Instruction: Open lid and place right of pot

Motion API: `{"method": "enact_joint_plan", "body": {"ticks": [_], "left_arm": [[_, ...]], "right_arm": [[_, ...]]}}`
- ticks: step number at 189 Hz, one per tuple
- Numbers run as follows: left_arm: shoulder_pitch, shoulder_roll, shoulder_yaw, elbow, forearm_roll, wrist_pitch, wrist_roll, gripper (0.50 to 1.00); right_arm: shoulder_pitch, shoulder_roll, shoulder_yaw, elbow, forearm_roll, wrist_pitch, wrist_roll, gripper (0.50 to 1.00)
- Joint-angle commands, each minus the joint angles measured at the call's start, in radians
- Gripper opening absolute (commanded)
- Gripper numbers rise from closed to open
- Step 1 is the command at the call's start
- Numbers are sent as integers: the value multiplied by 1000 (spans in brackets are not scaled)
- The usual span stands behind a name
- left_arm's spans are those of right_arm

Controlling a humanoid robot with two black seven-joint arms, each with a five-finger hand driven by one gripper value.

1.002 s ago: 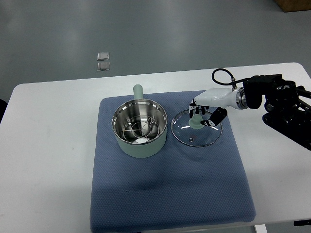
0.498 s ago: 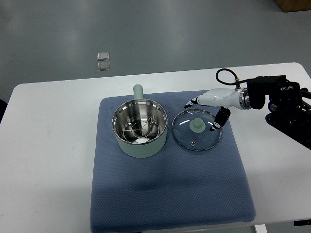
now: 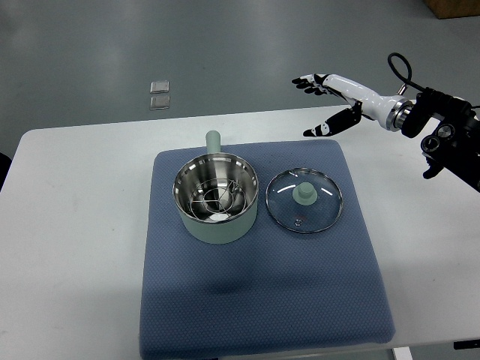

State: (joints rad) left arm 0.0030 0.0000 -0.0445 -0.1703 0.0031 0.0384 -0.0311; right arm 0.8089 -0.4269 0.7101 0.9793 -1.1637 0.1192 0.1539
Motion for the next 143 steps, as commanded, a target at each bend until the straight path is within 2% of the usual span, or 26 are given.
{"method": "enact_joint_plan", "body": {"ticks": [1, 2, 12, 24, 25, 45, 52, 63, 143], "left_arm": [[0, 0, 0, 0, 0, 0, 0, 1000], [0, 0, 0, 0, 0, 0, 0, 1000], [0, 0, 0, 0, 0, 0, 0, 1000], [0, 0, 0, 0, 0, 0, 0, 1000], [0, 0, 0, 0, 0, 0, 0, 1000], [0, 0, 0, 0, 0, 0, 0, 1000], [0, 0, 0, 0, 0, 0, -1, 1000], [0, 0, 0, 0, 0, 0, 0, 1000], [0, 0, 0, 0, 0, 0, 0, 1000]], "right_arm": [[-5, 11, 0, -36, 125, -52, -1, 893], [-10, 14, 0, -56, 228, -78, -1, 893], [-16, 14, -3, -74, 331, -89, -1, 893], [-17, 14, -3, -76, 348, -89, -1, 893], [-28, 16, -8, -88, 436, -89, -1, 893], [-59, 36, -11, -119, 553, -89, -1, 895], [-73, 47, -6, -126, 569, -89, -1, 897], [-94, 63, 2, -134, 584, -90, 4, 928], [-117, 112, 6, -142, 628, -99, 12, 930]]}}
